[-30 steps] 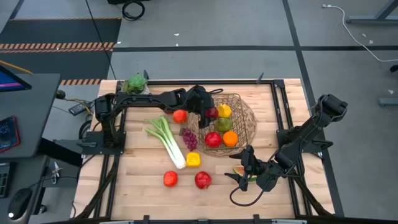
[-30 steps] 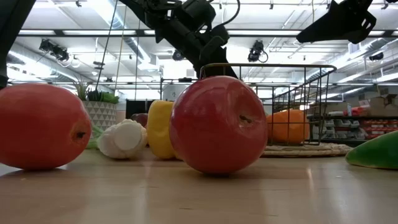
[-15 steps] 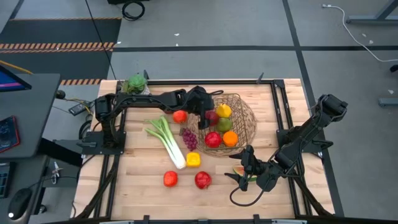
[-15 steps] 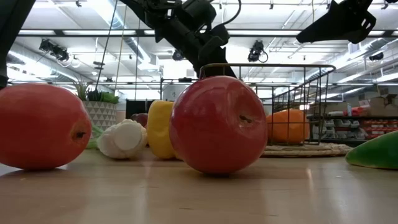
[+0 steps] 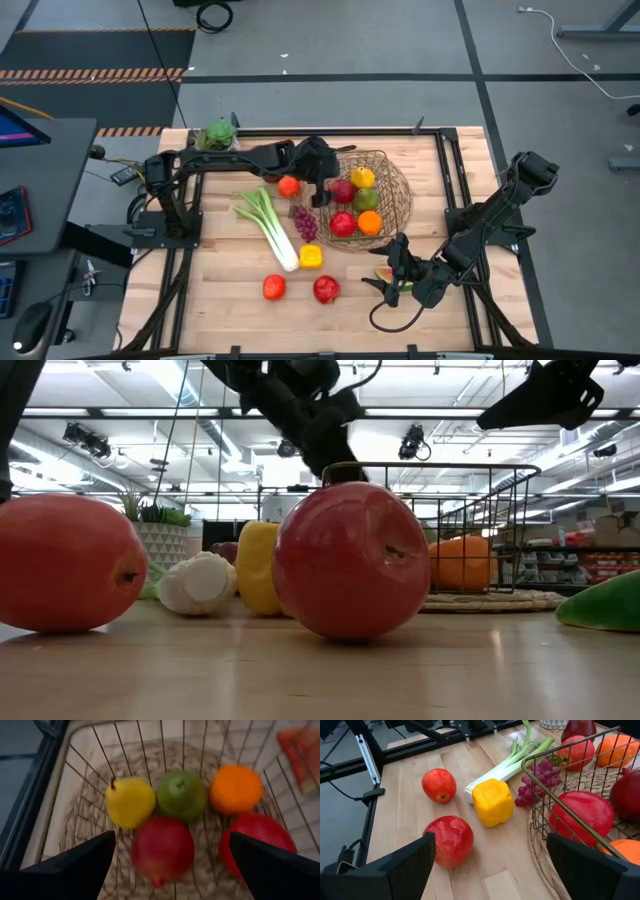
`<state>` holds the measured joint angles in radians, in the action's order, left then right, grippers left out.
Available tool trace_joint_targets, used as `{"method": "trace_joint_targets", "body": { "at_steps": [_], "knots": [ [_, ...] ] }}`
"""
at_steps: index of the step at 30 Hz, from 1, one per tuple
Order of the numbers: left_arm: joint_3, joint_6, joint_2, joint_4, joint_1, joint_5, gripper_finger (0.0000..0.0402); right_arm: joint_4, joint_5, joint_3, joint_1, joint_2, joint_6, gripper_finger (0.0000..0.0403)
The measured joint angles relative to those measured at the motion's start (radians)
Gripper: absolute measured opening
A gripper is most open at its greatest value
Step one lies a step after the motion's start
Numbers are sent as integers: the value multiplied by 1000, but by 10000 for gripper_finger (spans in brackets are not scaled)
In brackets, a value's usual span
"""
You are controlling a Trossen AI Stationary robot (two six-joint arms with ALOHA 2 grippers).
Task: Build produce basket
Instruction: Put the apple into the wire basket
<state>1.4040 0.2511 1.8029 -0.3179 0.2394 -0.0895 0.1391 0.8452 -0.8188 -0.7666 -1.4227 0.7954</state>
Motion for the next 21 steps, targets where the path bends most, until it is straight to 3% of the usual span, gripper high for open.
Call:
{"method": "trace_joint_targets", "body": {
  "at_steps": [9, 14, 18, 21],
  "knots": [
    [0, -32, -128, -108, 6, -1, 399, 65, 0, 0, 23, 0, -46, 384],
    [0, -46, -173, -279, 5, -2, 399, 72, -15, 0, 62, 0, -125, 384],
    [-1, -84, -189, -401, 6, -2, 399, 71, -86, 0, 90, 9, -178, 384],
    [-18, -108, -206, -439, 0, -2, 399, 64, -198, 0, 105, 29, -198, 384]
  ]
}}
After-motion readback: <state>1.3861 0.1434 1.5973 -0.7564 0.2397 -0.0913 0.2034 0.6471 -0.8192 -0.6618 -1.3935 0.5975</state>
